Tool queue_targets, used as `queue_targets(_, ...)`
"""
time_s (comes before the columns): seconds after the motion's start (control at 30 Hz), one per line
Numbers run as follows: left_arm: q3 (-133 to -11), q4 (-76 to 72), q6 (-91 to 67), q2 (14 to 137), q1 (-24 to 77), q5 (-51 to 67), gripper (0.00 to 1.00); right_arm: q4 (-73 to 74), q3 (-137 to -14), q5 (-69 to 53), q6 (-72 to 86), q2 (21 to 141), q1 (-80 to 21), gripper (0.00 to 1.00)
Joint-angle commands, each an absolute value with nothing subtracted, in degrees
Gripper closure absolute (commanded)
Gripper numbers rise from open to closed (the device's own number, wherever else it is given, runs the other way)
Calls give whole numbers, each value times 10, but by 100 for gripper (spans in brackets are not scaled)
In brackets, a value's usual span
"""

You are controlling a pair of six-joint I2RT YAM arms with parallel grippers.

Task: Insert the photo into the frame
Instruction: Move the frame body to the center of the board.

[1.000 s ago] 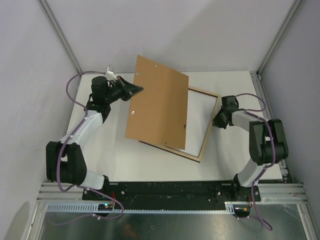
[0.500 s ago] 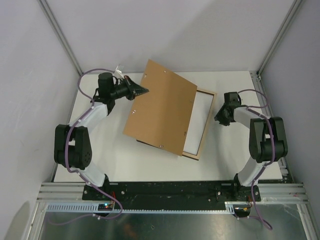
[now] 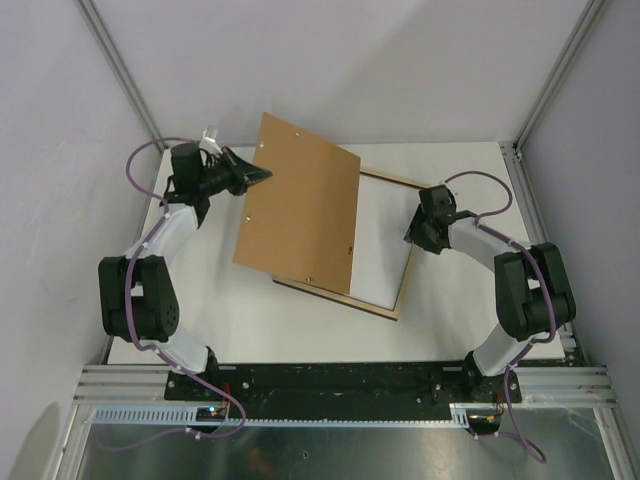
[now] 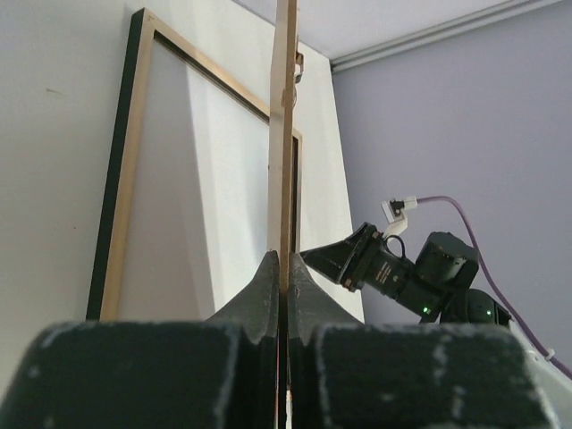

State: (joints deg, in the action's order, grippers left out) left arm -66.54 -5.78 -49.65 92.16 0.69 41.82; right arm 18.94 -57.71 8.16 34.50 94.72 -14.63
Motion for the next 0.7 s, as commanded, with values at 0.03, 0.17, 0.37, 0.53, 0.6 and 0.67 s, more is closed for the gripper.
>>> queue_targets(0.03, -677, -78, -499, 870, 2, 434, 100, 199, -579, 125, 340, 945, -170, 45)
queue_targets(0.17, -673, -77, -498, 867, -17, 438, 100, 203, -579, 122, 338, 952, -177, 46)
queue_targets(0.37, -672, -73, -496, 861, -25, 440, 100, 209, -573, 127, 332, 953, -181, 46)
queue_targets(0.53, -672, -72, -496, 860, -26, 439, 100, 199, -556, 122, 330, 951, -183, 47)
queue_targets(0.6, -670, -72, -496, 859, -26, 438, 100, 193, -547, 117, 331, 950, -183, 48)
queue_targets(0.67, -669, -72, -496, 859, -26, 438, 100, 184, -539, 111, 330, 949, -183, 49)
